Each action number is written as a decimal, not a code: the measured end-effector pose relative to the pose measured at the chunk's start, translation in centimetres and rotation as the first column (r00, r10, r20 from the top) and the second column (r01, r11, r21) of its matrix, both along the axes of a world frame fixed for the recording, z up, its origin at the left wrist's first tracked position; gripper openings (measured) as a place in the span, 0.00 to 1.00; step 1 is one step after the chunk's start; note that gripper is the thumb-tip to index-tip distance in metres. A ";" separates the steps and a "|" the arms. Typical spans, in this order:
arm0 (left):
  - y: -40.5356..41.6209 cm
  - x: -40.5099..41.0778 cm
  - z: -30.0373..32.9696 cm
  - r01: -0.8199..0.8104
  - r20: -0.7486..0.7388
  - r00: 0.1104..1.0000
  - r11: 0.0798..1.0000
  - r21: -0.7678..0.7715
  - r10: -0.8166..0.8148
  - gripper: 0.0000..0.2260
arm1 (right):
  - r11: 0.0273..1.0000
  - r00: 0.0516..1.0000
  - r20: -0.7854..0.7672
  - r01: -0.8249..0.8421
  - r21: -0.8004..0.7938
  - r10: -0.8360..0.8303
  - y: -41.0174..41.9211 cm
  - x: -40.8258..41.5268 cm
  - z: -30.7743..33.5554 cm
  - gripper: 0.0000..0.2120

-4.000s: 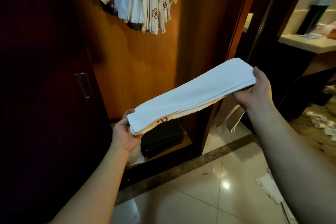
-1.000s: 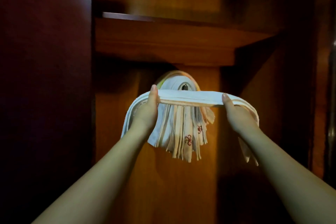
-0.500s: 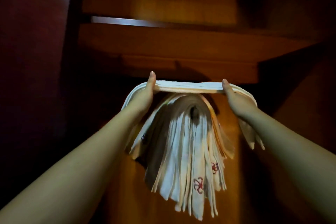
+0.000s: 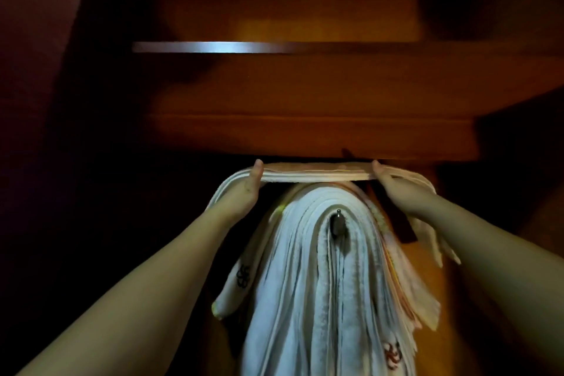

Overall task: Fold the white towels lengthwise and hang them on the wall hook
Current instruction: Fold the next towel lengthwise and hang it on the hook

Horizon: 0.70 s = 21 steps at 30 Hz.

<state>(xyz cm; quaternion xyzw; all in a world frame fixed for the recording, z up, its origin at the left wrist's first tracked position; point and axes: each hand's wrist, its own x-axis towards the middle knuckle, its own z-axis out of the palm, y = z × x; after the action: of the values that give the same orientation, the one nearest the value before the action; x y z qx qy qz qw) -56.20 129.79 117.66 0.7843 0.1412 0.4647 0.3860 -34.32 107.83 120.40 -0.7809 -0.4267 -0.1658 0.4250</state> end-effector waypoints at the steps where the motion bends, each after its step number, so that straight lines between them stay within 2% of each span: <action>1: 0.4 0.4 0.0 -0.001 -0.013 1.000 1.000 0.011 0.001 0.59 | 1.000 1.000 -0.011 0.000 -0.001 0.000 0.3 0.3 -0.1 0.49; 4: 2.2 1.7 0.1 -0.002 -0.016 1.000 1.000 0.004 0.002 0.52 | 1.000 0.996 -0.085 0.014 -0.008 -0.015 1.5 1.6 -0.2 0.62; 6: 2.2 2.0 0.5 -0.030 0.002 1.000 1.000 -0.010 0.030 0.44 | 0.999 0.994 -0.109 -0.022 -0.025 0.019 2.3 2.5 0.3 0.64; 9: 2.2 1.9 1.5 -0.052 0.020 0.998 0.992 -0.118 0.054 0.39 | 0.987 0.980 -0.124 -0.159 -0.012 0.157 4.3 5.5 1.0 0.57; 11: 2.2 2.1 1.7 -0.066 0.038 0.997 0.985 -0.158 0.073 0.44 | 0.972 0.966 -0.115 -0.233 -0.003 0.231 5.7 7.5 1.4 0.53; 13: 1.4 2.1 1.4 -0.099 0.051 0.993 0.988 -0.117 0.105 0.47 | 0.968 0.961 -0.119 -0.251 0.005 0.249 5.0 5.2 1.2 0.50; 15: 1.5 2.6 0.6 -0.068 0.028 0.997 0.992 -0.111 0.071 0.53 | 0.970 0.959 -0.146 -0.244 0.002 0.241 4.1 4.1 0.9 0.43; 16: 1.2 2.6 0.3 -0.055 0.008 0.998 0.986 -0.157 0.057 0.53 | 0.971 0.957 -0.165 -0.240 0.011 0.238 3.7 4.1 0.6 0.42; 19: 1.3 3.5 -0.7 -0.030 0.032 0.999 0.985 -0.170 0.036 0.39 | 0.989 0.979 -0.143 -0.137 0.055 0.144 3.1 5.0 -0.2 0.55; 21: 1.2 4.1 -1.6 -0.072 0.073 0.994 0.992 -0.102 0.080 0.32 | 0.992 0.986 -0.122 -0.105 0.071 0.113 3.0 5.4 -1.0 0.49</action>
<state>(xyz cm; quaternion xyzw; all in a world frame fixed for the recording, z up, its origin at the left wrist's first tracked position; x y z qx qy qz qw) -52.11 131.00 116.05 0.7399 0.1789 0.5012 0.4115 -28.97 110.84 119.40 -0.7513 -0.4355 -0.1063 0.4844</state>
